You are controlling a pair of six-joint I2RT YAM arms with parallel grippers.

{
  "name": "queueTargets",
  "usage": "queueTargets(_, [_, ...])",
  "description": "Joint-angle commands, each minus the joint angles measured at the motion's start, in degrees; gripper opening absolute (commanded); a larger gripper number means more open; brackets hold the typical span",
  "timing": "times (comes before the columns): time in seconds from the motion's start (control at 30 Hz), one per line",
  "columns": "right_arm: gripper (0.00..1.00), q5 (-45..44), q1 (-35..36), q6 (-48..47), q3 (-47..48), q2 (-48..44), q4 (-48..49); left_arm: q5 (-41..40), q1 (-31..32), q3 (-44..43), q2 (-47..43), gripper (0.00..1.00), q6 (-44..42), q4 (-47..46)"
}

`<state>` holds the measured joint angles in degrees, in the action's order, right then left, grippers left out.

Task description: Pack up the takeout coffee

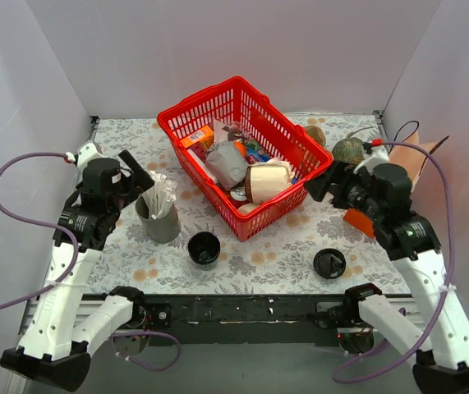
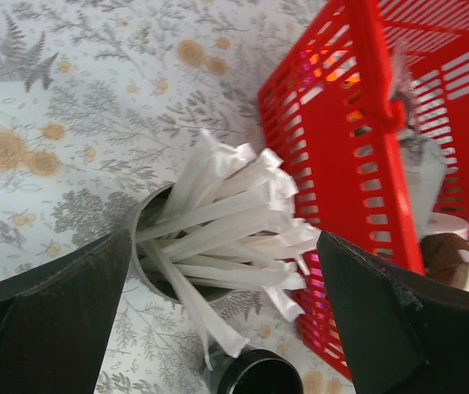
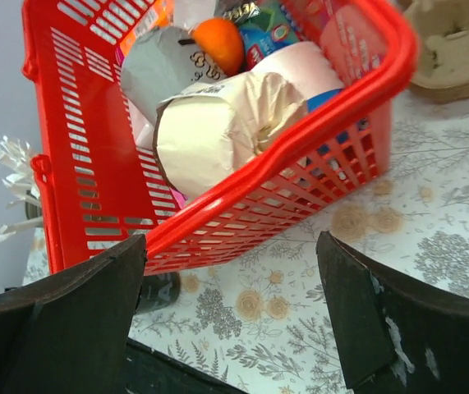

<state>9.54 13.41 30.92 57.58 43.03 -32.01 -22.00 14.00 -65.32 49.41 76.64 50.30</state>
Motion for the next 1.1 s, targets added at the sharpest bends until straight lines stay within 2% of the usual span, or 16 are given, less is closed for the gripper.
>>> queueTargets(0.0, [0.91,-19.1,13.6,2.7,2.1,7.8,5.9,8.1,0.1,-7.7,3.1,0.98,-2.6,-4.5])
queueTargets(0.1, [0.91,-25.5,17.1,6.4,1.9,11.9,6.1,10.0,0.1,-14.4,8.5,0.98,-1.9,-3.4])
queueTargets(0.27, [0.89,-30.4,17.6,9.3,-1.3,12.6,9.5,3.7,-0.3,-21.3,22.6,0.98,-2.0,-6.0])
queueTargets(0.3, [0.89,-31.1,17.7,9.0,-1.6,12.8,9.9,0.4,-0.3,-23.0,24.9,0.98,-1.8,-5.9])
queueTargets(0.33, [0.87,-31.2,17.7,8.7,-1.6,13.0,10.4,1.1,-0.4,-24.4,29.6,0.98,-2.4,-6.9])
queueTargets(0.43, [0.87,-31.6,17.7,7.5,-1.6,13.5,11.3,8.3,-0.5,-30.7,36.0,0.98,-9.1,-9.5])
queueTargets(0.63, [0.84,-29.9,17.7,4.6,-1.5,15.1,13.1,3.3,-1.8,-41.8,53.2,0.97,-10.0,-3.6])
queueTargets(0.77, [0.78,-23.4,17.8,2.8,-1.9,17.3,16.5,1.0,-1.8,-48.0,61.2,0.75,-9.1,0.2])
queueTargets(0.8, [0.77,-22.6,17.9,2.4,-1.3,18.0,17.0,1.0,-1.8,-49.7,63.4,0.55,-9.0,0.7])
queueTargets(0.87, [0.74,-20.8,18.3,1.6,-0.6,19.9,17.1,-0.3,-1.9,-50.7,64.6,0.35,-7.3,2.2])
queueTargets(0.9, [0.72,-20.0,18.6,1.2,0.1,20.6,17.9,-1.3,-1.9,-50.5,64.8,0.21,-6.9,2.4])
queueTargets(0.97, [0.69,-17.8,19.6,-0.3,1.1,22.7,18.4,-5.7,-2.0,-48.9,63.9,0.10,-5.1,3.2])
queueTargets(1.07, [0.67,-16.8,21.6,-2.3,4.3,25.9,19.4,-7.1,-4.1,-45.0,60.8,0.02,-2.1,3.8])
